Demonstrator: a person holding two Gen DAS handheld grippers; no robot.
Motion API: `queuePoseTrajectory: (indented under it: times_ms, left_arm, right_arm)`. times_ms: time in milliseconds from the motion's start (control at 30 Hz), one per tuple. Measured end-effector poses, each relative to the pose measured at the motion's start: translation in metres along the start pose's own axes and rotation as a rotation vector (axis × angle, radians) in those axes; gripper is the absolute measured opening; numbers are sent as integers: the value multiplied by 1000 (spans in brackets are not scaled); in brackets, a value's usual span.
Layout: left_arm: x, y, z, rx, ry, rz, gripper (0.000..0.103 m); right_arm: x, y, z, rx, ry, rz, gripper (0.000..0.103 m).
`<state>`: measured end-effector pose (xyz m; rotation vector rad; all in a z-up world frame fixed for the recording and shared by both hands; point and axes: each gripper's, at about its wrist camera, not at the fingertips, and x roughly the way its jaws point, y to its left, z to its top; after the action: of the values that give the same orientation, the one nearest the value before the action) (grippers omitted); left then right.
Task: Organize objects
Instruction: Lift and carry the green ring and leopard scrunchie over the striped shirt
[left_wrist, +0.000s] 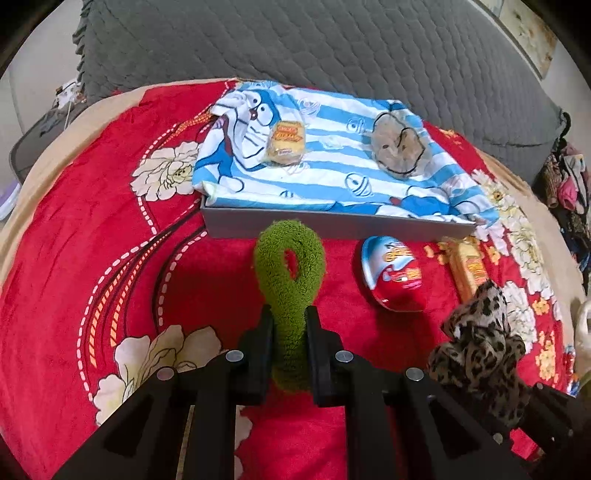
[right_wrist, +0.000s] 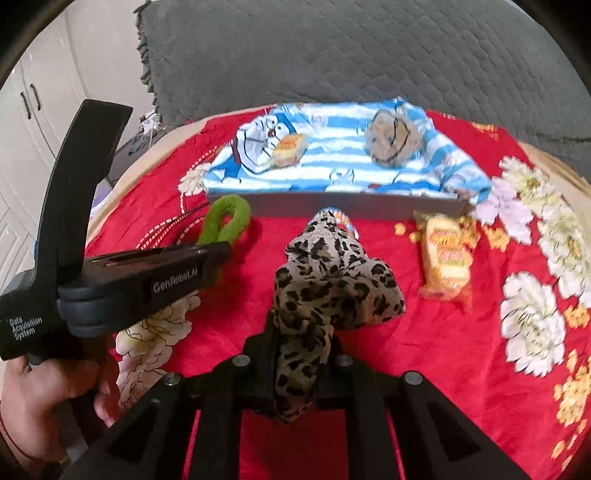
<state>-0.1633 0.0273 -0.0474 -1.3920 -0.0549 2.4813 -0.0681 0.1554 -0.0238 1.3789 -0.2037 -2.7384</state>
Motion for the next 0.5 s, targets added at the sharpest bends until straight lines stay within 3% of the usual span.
queuePoseTrajectory:
  times_ms: [500]
  left_arm:
    - [-51, -27, -14, 0, -50, 15, 16]
  right_arm:
    - [-44, -3, 2, -26, -52, 16, 13]
